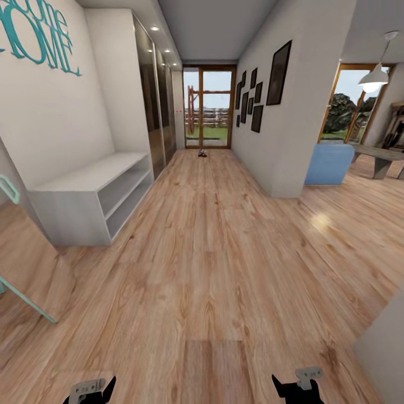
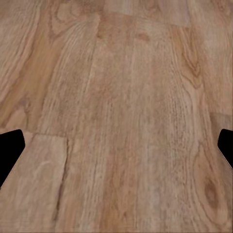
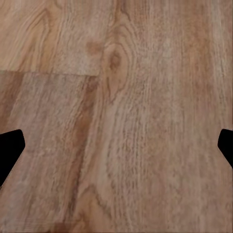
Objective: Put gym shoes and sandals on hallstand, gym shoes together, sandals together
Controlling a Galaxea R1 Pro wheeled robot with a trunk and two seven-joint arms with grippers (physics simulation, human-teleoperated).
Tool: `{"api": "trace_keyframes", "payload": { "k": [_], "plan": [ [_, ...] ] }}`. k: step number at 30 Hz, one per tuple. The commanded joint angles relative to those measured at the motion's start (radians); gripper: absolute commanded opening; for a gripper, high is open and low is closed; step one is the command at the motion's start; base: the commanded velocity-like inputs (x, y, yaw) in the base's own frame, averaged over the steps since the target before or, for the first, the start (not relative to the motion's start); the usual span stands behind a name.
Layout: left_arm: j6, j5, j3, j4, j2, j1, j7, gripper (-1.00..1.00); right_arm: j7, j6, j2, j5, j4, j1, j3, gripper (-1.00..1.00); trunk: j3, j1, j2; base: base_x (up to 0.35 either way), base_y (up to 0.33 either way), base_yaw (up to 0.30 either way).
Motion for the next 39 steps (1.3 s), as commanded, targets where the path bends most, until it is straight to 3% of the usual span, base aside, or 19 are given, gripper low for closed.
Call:
{"api": "trace_keyframes", "payload": {
  "k": [1, 39],
  "plan": [
    [0.001, 0.008, 0.004, 0.001, 0.000, -0.001, -0.010, 1.00, 0.008, -0.002, 0.000, 0.001, 0.001, -0.001, -0.008, 1.00, -0.001, 0.000, 0.000, 0.337, 0.000, 0.000],
    [0.000, 0.008, 0.004, 0.001, 0.000, -0.001, -0.010, 1.00, 0.007, -0.002, -0.006, 0.000, 0.001, 0.000, -0.009, 1.00, -0.001, 0.000, 0.000, 0.337, 0.000, 0.000]
  ]
}}
